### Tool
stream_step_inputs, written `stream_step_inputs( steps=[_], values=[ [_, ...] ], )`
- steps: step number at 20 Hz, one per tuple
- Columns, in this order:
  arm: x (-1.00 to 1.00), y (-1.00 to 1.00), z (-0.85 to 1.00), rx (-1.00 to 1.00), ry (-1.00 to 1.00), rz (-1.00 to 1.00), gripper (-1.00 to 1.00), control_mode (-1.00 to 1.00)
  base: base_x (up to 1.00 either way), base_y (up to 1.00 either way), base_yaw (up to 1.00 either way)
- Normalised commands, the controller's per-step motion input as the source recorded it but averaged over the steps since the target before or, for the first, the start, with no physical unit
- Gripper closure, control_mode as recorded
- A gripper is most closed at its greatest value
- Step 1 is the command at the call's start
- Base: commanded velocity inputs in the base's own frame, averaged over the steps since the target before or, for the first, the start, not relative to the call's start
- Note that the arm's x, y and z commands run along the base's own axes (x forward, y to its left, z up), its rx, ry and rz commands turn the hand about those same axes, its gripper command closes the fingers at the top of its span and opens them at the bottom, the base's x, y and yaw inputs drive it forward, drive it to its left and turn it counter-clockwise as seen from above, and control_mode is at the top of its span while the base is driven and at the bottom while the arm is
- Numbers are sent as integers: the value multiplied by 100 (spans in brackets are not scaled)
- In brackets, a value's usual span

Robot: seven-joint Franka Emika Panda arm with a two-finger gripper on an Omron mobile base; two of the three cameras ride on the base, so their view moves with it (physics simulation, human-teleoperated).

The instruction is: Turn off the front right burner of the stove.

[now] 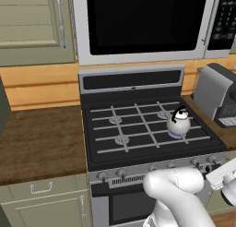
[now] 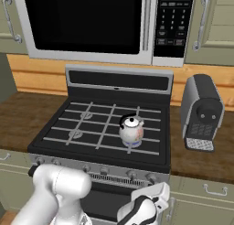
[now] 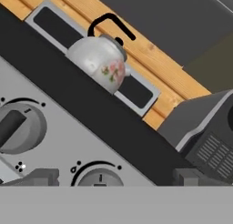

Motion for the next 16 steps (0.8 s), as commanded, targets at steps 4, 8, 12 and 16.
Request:
stream_step_inputs(
  steps=[4,8,12,16],
  values=[
    [18,-12,-19,0,0,0,-100,-100,0,0,0],
    [14,-4,-20,0,0,0,-100,-100,0,0,0],
    [13,0,-29,-1,0,0,-100,-100,0,0,0],
    [22,0,-11,0,0,0,-100,-100,0,0,0]
  ],
)
